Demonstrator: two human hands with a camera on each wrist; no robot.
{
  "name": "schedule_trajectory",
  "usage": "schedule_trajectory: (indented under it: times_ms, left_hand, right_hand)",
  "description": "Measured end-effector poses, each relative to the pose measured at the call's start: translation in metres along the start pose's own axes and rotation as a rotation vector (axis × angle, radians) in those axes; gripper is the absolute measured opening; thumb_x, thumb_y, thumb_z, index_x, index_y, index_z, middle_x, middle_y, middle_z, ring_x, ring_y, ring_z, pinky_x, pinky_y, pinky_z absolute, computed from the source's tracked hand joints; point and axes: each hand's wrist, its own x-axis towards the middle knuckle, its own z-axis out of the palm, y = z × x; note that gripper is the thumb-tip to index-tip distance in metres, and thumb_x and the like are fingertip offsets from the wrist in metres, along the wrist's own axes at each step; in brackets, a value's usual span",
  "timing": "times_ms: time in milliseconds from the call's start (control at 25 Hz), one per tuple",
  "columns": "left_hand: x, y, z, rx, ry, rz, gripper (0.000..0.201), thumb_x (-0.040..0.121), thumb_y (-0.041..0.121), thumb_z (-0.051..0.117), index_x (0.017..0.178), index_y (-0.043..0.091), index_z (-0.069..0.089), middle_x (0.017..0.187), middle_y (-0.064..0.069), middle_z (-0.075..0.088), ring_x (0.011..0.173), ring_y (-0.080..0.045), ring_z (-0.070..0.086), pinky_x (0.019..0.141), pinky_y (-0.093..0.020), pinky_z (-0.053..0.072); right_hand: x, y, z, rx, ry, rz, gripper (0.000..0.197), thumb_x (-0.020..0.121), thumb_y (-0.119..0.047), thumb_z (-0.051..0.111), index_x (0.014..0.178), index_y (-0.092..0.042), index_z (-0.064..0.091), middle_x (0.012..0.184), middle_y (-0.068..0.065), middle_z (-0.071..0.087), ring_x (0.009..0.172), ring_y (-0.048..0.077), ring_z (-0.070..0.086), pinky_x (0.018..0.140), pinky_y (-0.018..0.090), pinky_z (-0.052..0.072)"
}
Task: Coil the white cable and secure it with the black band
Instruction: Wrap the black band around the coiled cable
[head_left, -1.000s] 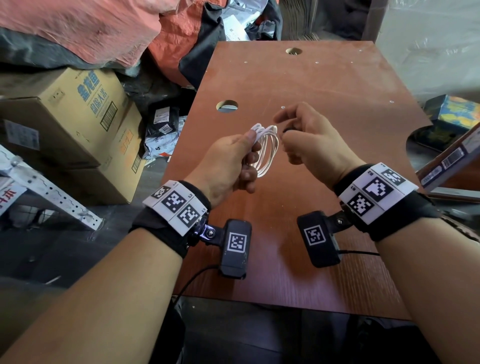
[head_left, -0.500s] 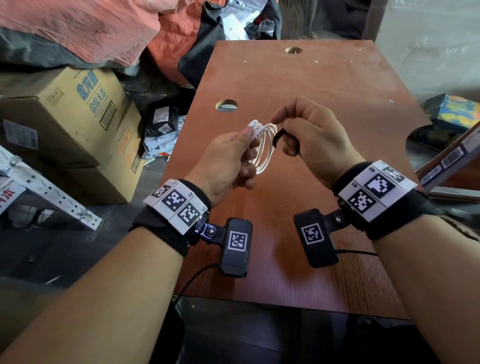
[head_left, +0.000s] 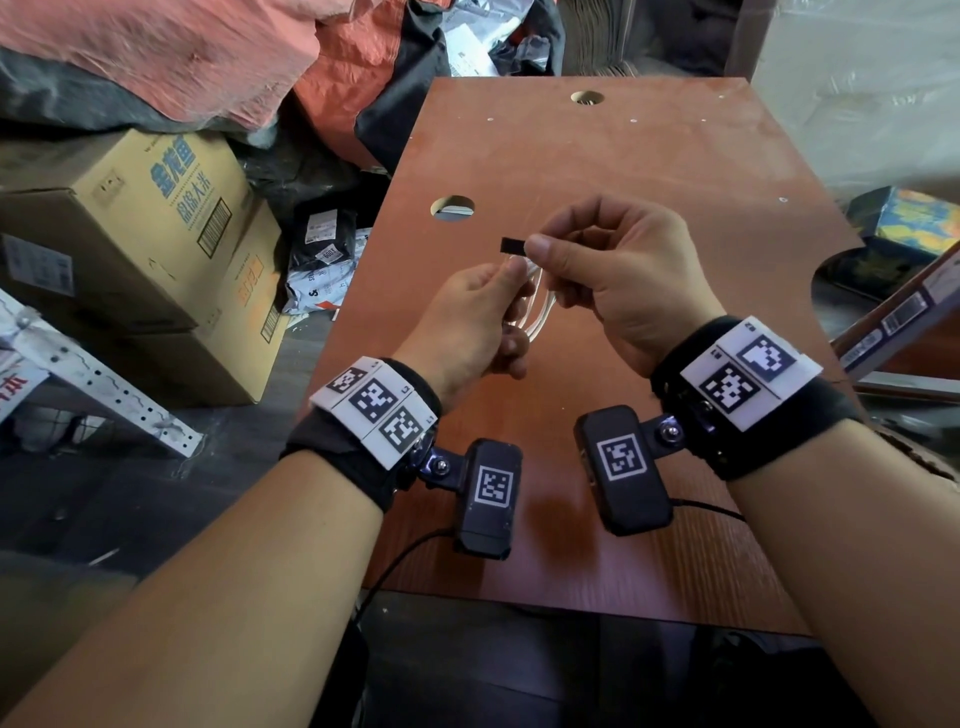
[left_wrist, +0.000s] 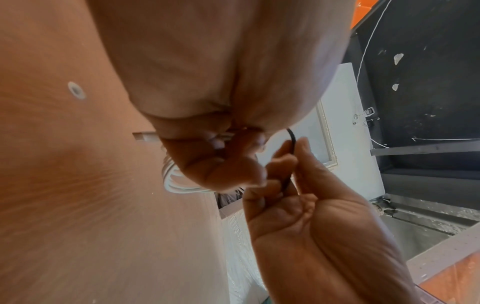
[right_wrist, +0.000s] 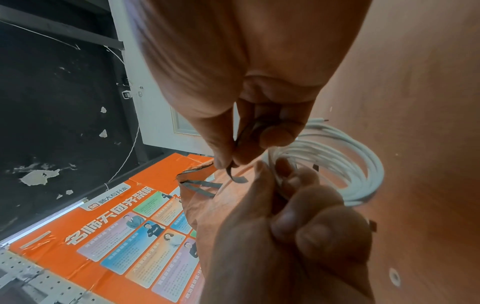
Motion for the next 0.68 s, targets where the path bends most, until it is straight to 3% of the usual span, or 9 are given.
schedule_trajectory:
  times_ms: [200, 280, 400, 560, 680]
  left_hand:
    - [0.0005, -0.0060, 0.0046, 0.182, 0.048, 0.095, 0.029, 0.108, 0.026, 0.031, 0.087, 0.016, 0.048, 0.075, -0.003, 0.040, 0.044, -0.014, 0.040, 0.044, -0.029, 0.044]
    - [0.0006, -0.0087, 0.0054, 0.254, 0.057, 0.145, 0.027, 0.108, 0.027, 0.029, 0.092, 0.021, 0.050, 0.076, 0.001, 0.044, 0.043, -0.016, 0.042, 0.048, -0.034, 0.045]
    - [0.0004, -0.0102, 0.0043, 0.283, 0.056, 0.193, 0.031, 0.106, 0.037, 0.033, 0.107, 0.012, 0.051, 0.079, -0.003, 0.052, 0.041, -0.018, 0.045, 0.051, -0.040, 0.046]
    - [0.0006, -0.0092, 0.0041, 0.307, 0.069, 0.235, 0.028, 0.106, 0.035, 0.036, 0.100, 0.012, 0.051, 0.077, 0.003, 0.051, 0.040, -0.015, 0.046, 0.047, -0.037, 0.046]
    - [0.0024, -0.0098, 0.0049, 0.310, 0.100, 0.263, 0.031, 0.107, 0.032, 0.034, 0.114, 0.006, 0.050, 0.079, 0.004, 0.047, 0.041, -0.011, 0.045, 0.043, -0.030, 0.044]
  right_hand:
    - [-0.0006, 0.0065, 0.0081, 0.007, 0.012, 0.091, 0.013, 0.077, -0.004, 0.080, 0.083, -0.002, 0.069, 0.071, 0.014, 0.070, 0.065, 0.022, 0.067, 0.061, 0.031, 0.053]
    - [-0.0011, 0.0070, 0.0088, 0.009, 0.034, 0.115, 0.016, 0.075, -0.006, 0.082, 0.080, -0.004, 0.067, 0.071, 0.014, 0.071, 0.065, 0.023, 0.068, 0.060, 0.031, 0.054]
    - [-0.0025, 0.0063, 0.0076, -0.002, 0.069, 0.175, 0.022, 0.073, -0.009, 0.084, 0.078, -0.005, 0.064, 0.068, 0.013, 0.070, 0.059, 0.019, 0.068, 0.056, 0.030, 0.052]
    - [-0.0027, 0.0050, 0.0065, 0.039, 0.096, 0.306, 0.027, 0.074, -0.019, 0.085, 0.076, -0.009, 0.060, 0.059, 0.003, 0.065, 0.047, 0.013, 0.056, 0.048, 0.027, 0.046]
    - [-0.0028, 0.0042, 0.0075, 0.032, 0.095, 0.387, 0.032, 0.074, -0.025, 0.085, 0.083, -0.002, 0.066, 0.062, 0.005, 0.064, 0.046, 0.013, 0.053, 0.048, 0.027, 0.044]
